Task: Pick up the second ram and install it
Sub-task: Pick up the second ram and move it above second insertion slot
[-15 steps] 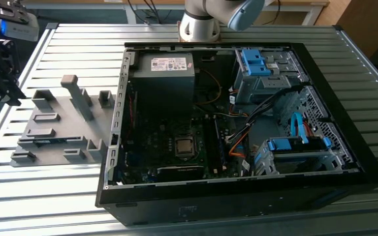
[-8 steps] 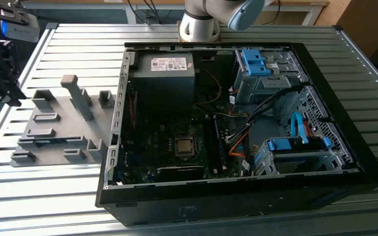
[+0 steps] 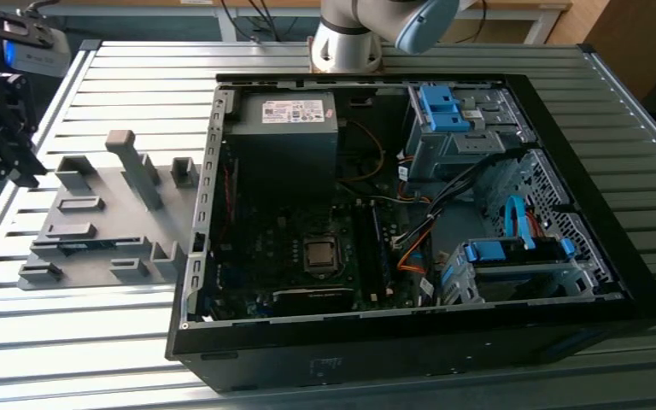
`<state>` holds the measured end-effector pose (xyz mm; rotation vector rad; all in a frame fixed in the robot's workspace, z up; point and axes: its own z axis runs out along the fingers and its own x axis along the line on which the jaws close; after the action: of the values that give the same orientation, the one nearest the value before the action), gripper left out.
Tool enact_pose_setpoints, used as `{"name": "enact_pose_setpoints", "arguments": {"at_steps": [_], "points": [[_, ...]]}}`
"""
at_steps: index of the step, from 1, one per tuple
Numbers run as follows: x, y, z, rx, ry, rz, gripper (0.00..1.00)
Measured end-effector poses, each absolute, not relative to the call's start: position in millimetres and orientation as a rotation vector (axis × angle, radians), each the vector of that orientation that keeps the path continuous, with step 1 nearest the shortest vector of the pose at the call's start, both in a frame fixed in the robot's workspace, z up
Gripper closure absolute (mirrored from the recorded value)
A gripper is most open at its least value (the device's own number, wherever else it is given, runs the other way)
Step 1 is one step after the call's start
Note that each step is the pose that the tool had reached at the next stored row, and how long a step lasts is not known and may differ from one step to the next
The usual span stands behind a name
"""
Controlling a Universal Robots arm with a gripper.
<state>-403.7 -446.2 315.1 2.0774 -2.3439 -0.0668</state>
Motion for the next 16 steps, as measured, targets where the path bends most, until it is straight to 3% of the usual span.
{"name": "enact_pose_setpoints", "arguments": {"at_steps": [16], "points": [[-404,-449,302,2.098,-2.324,-0.067,0.75]]}}
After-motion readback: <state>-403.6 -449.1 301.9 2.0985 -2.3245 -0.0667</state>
